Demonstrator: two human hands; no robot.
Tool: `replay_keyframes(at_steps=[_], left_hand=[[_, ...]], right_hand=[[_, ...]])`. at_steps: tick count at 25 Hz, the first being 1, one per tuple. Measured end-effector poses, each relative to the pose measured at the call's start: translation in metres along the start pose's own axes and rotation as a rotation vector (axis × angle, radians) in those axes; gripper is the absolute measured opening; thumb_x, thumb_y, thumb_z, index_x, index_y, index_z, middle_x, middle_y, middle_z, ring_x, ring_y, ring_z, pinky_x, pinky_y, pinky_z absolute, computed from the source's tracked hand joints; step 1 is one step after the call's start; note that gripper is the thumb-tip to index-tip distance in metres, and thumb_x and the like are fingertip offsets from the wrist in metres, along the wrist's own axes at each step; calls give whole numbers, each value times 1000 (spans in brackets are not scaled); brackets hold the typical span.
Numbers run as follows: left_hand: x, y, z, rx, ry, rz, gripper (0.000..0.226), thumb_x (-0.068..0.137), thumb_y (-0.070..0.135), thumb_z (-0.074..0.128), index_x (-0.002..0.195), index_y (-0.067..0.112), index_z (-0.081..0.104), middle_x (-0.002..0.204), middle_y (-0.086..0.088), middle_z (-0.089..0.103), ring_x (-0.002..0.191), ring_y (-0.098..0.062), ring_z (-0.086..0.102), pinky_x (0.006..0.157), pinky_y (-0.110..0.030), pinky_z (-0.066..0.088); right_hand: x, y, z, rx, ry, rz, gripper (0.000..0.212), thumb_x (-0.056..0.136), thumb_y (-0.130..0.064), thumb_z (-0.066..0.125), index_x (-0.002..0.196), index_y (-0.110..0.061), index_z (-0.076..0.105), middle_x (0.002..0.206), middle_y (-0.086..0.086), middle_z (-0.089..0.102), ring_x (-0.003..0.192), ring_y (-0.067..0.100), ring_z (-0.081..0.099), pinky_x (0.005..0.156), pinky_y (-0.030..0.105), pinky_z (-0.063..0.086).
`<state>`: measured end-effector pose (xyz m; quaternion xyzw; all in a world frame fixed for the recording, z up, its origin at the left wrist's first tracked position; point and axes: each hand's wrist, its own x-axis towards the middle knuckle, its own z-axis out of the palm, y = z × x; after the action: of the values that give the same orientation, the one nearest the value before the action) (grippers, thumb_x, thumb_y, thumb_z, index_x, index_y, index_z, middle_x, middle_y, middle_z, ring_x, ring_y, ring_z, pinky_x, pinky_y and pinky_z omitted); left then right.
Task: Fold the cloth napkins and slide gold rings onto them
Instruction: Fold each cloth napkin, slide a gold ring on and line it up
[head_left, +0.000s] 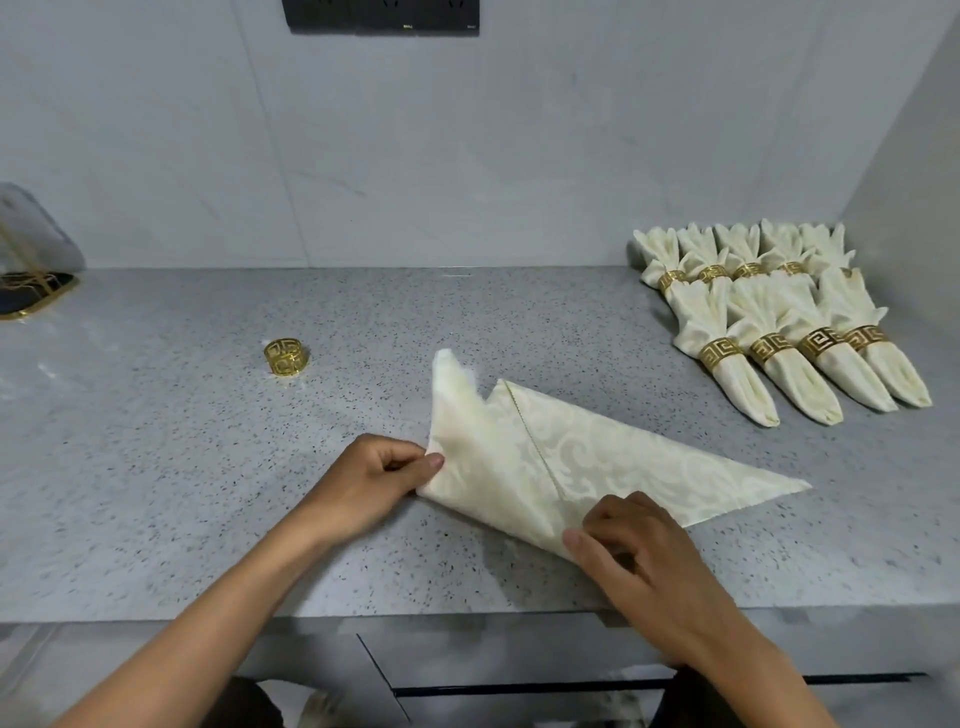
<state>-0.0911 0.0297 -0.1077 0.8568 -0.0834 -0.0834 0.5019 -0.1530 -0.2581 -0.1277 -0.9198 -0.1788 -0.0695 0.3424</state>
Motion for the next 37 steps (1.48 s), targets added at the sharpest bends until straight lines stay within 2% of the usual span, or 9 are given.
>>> replay_keyframes(at_steps=[2, 5, 10, 15, 22, 25, 29, 33, 37], left_hand=[[9, 1, 12, 80, 103, -42, 32, 93, 38, 63, 75, 13, 73, 74, -6, 71, 69, -19, 66, 75, -35, 51], [17, -1, 28, 221, 280, -45, 31, 91, 40, 65, 68, 21, 69, 67, 6, 69, 67, -15, 66, 81, -40, 53], [24, 4, 39, 489, 387, 54, 32, 95, 50, 55, 72, 28, 60, 60, 12, 61, 60, -3, 56, 84, -33, 30], [31, 8, 43, 598, 432, 41, 31, 95, 52, 52, 74, 29, 57, 60, 14, 59, 61, 0, 53, 76, -31, 20], [36, 16, 47, 731, 434, -28, 25, 94, 56, 51, 87, 31, 51, 75, 15, 62, 71, -7, 58, 84, -35, 32], [22, 27, 56, 798, 462, 175, 22, 93, 45, 56, 99, 25, 56, 96, 10, 56, 88, -13, 53, 83, -35, 36], [-11, 36, 78, 573, 263, 271, 28, 97, 34, 40, 88, 22, 63, 84, 10, 62, 80, -12, 54, 77, -34, 46], [-29, 20, 57, 412, 292, 191, 19, 98, 41, 49, 91, 29, 62, 79, 19, 61, 79, -3, 54, 70, -26, 39], [-40, 2, 68, 602, 329, 257, 31, 85, 58, 51, 91, 31, 67, 95, 24, 59, 94, -5, 46, 79, -27, 32]], right_hand=[[3, -2, 1, -21, 25, 72, 39, 84, -71, 44, 72, -38, 61, 73, -18, 59, 82, 3, 51, 74, 18, 37], [7, -3, 11, -105, 105, 118, 20, 87, -45, 66, 104, -36, 61, 73, -16, 59, 79, 3, 52, 74, 19, 39], [4, 1, 16, -168, 164, 20, 15, 86, -24, 74, 90, -34, 65, 69, -20, 59, 70, 2, 48, 70, 21, 39], [5, 3, 22, -238, 223, -41, 6, 89, -28, 67, 85, -30, 70, 73, -20, 59, 67, 6, 46, 65, 33, 46], [2, 0, 23, -313, 236, -36, 25, 90, -39, 51, 86, -28, 72, 82, -16, 56, 73, 10, 51, 67, 31, 45], [-1, -17, 22, -440, 251, 6, 30, 90, -36, 48, 77, -25, 72, 79, -9, 58, 74, 18, 53, 67, 36, 43], [11, -64, 48, -332, 91, 28, 21, 78, -22, 43, 80, -21, 64, 77, -3, 61, 70, 20, 54, 64, 36, 44], [8, -66, 31, 160, 16, -50, 27, 87, -11, 55, 109, -20, 67, 110, -11, 67, 101, 6, 60, 88, 22, 47], [-34, -18, -16, -283, -56, -204, 59, 85, -60, 57, 138, -37, 47, 144, -20, 46, 140, 5, 34, 109, 26, 32]])
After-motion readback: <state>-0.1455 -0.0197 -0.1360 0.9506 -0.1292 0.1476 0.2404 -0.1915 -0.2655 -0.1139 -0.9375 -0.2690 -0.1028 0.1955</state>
